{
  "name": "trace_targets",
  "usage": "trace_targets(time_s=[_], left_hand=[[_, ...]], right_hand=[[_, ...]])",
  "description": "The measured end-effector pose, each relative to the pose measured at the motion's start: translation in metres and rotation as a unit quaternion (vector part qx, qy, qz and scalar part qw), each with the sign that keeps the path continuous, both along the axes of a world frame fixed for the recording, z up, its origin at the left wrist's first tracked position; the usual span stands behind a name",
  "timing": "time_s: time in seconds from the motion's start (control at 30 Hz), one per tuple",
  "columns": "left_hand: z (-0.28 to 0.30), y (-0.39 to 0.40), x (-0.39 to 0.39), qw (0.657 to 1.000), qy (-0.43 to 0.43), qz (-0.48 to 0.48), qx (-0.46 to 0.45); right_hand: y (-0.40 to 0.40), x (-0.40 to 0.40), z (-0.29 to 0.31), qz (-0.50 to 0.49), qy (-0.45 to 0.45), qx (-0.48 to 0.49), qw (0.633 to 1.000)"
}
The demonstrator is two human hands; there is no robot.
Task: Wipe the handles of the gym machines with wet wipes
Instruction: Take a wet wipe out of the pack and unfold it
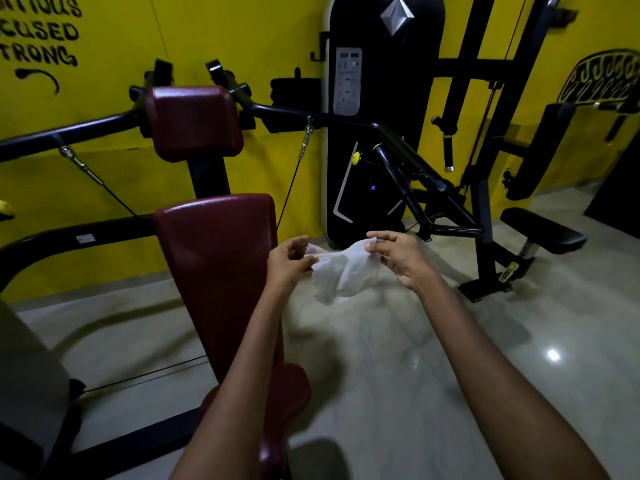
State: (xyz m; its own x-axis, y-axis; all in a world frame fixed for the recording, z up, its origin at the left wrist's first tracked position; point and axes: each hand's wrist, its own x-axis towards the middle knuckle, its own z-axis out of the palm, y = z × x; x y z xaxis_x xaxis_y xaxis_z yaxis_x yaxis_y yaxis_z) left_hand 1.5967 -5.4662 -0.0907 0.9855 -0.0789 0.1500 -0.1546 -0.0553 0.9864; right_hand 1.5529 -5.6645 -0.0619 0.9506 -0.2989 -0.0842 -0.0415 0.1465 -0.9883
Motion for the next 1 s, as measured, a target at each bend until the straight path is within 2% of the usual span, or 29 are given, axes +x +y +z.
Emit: trace_targets(time_s=[0.07, 0.27, 0.33, 0.4, 0.47, 0.53, 0.6, 0.73, 0.83, 1.0], left_hand=[[0.001, 0.002, 0.003, 1.000, 0.012, -0.003, -0.012], [0.003, 0.001, 0.007, 0.999, 0.009, -0.021, 0.040], [0.005, -0.001, 0.005, 1.000, 0.013, -0.021, 0.003], [0.008, -0.003, 0.003, 0.994, 0.055, -0.013, -0.094], [0.008, -0.005, 0.001, 0.978, 0.138, -0.020, -0.155], [0.003, -0.008, -0.003, 0.960, 0.231, -0.064, -0.148], [-0.002, -0.011, -0.006, 0.953, 0.257, -0.089, -0.134], [0.001, -0.013, -0.006, 0.981, 0.170, -0.048, -0.083], [0.004, -0.010, -0.002, 0.994, 0.101, -0.042, -0.007], [0.010, -0.007, -0.002, 0.996, 0.006, -0.013, 0.089]], right_hand=[[-0.006, 0.000, -0.001, -0.036, -0.006, -0.035, 0.999], [-0.004, -0.005, 0.001, -0.041, 0.012, -0.093, 0.995], [-0.005, -0.006, 0.002, -0.037, 0.015, -0.098, 0.994], [-0.005, -0.006, 0.004, -0.020, 0.010, -0.095, 0.995], [-0.004, -0.007, 0.008, 0.003, -0.003, -0.081, 0.997], [-0.003, -0.008, 0.011, 0.014, -0.007, -0.082, 0.996], [-0.003, -0.008, 0.012, 0.013, -0.002, -0.082, 0.997], [-0.009, -0.010, 0.009, -0.010, 0.020, -0.063, 0.998], [-0.013, -0.015, 0.009, -0.013, 0.030, -0.071, 0.997], [-0.016, -0.020, 0.010, -0.013, 0.048, -0.179, 0.983]])
